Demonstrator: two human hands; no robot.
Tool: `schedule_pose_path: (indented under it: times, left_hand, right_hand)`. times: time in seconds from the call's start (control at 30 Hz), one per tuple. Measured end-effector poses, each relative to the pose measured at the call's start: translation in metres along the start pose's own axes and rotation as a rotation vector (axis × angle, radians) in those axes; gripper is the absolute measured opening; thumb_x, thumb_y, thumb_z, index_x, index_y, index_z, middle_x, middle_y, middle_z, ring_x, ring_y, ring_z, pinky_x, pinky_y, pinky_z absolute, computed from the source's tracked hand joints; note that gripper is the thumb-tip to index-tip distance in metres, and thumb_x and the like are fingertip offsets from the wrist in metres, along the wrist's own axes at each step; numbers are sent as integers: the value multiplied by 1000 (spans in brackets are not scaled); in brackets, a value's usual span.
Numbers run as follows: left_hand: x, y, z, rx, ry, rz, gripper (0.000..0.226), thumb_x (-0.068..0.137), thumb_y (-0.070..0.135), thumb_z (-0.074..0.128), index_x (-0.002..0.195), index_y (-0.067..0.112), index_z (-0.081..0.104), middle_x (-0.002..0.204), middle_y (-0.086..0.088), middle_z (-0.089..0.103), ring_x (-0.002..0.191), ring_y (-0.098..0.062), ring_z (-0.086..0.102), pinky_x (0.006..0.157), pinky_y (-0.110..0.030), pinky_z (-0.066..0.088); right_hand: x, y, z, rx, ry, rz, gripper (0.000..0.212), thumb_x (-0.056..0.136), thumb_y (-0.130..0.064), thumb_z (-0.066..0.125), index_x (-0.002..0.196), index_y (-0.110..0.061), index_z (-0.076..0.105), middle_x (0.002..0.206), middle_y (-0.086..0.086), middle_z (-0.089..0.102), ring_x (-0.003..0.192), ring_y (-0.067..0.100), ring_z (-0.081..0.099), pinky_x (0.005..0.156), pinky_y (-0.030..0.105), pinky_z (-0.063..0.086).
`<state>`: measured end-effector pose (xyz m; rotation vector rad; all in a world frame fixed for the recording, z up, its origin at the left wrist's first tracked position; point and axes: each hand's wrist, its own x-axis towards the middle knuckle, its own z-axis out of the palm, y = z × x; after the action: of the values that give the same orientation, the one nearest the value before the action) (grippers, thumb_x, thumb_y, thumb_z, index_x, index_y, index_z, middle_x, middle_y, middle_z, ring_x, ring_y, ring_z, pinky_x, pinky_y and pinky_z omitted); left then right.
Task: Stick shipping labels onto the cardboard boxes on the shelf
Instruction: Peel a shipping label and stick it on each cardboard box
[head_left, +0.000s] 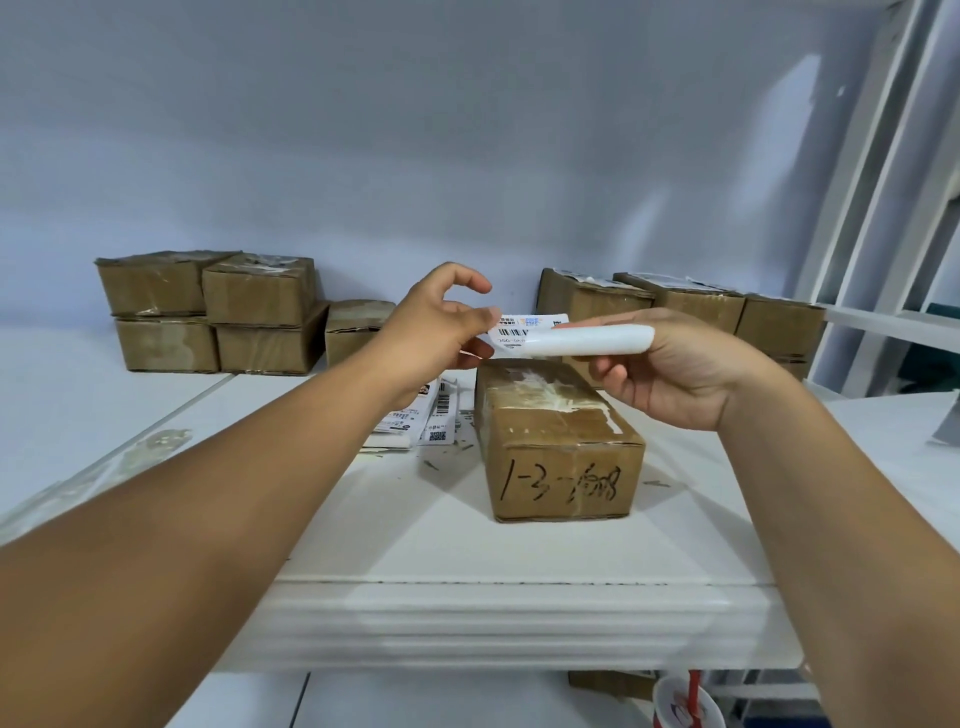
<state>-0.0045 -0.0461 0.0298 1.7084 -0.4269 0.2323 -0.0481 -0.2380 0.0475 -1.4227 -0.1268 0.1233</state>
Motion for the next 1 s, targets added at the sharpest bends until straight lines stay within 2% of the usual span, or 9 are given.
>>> schedule_pose_path:
  times: [0.2,0.33,0.4,0.5,0.93,1.0]
  left_hand:
    - [0,-2,-1,109,-2,-1,9,89,9,63,91,17,60,75,-2,66,59,-9,59,62,-21,48]
    - [1,-5,2,248,5,32,12,86,11,65,78,19,64,69,4,63,52,-3,49,53,-19,37]
    - [1,-5,3,304,4,45,7,86,12,66,81,18,66,69,6,63,41,4,45,44,-13,31]
    - [1,-5,4,375,-5,74,2,86,13,66,85,15,66,69,5,62,35,6,43,37,-8,26]
    - [0,-6,4,524,-10,128,3,84,16,68,82,18,67,71,5,69,41,8,48,36,-6,27]
    - [0,-6,4,554,-3,142,3,84,17,68,82,19,68,73,6,70,47,8,51,40,-7,31]
  right_hand:
    - [-3,-1,-1,-49,64,-1,19,92,0,50,82,0,66,64,9,53,40,6,51,36,10,41]
    - [-3,0,-1,-122,46,47,17,93,-3,51,86,1,66,59,8,51,40,6,51,35,10,41]
    - [-4,0,0,-176,29,78,16,93,-5,52,87,1,65,50,6,53,38,6,51,35,10,42]
    - [-5,0,2,-204,17,94,14,93,-6,52,89,1,64,45,5,55,37,6,52,35,11,43]
    - [-6,-1,4,-247,-4,90,21,94,4,46,88,0,66,44,6,56,35,6,53,35,10,44]
    - [-6,-1,5,-263,-3,92,21,94,4,47,89,0,67,45,6,57,35,5,53,36,10,44]
